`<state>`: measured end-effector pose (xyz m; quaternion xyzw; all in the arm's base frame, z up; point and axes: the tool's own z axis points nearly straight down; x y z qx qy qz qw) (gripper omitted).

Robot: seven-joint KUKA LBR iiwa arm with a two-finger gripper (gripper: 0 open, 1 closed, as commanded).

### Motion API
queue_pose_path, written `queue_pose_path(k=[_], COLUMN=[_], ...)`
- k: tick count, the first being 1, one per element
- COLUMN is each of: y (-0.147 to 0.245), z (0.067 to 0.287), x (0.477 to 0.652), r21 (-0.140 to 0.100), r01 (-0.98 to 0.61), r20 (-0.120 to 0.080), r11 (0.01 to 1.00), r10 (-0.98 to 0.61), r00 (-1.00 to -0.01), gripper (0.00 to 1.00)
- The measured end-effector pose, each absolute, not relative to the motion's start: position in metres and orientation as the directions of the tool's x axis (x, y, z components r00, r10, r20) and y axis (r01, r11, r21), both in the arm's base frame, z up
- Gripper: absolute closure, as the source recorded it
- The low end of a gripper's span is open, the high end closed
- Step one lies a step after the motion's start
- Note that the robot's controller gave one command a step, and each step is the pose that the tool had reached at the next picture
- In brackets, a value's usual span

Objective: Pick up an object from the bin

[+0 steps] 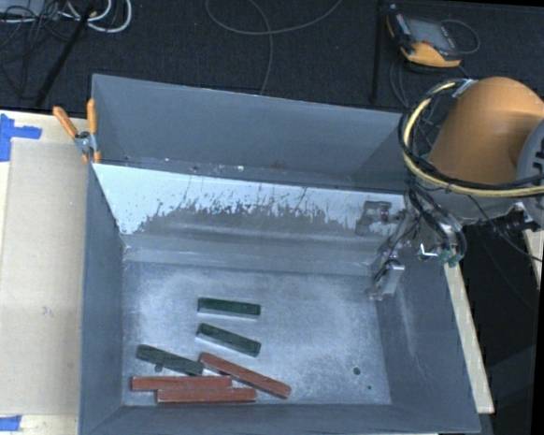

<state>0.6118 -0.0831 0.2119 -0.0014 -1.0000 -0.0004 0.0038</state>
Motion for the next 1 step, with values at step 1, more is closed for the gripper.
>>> queue_pose_path(k=[1], y=[-0.0466], z=[0.0646], x=[0.6192], r21=[0.003], r01=[-0.111], r20=[0.006], r11=[0.994], r10=[-0.111], r00=[-0.994], gripper=[0.00])
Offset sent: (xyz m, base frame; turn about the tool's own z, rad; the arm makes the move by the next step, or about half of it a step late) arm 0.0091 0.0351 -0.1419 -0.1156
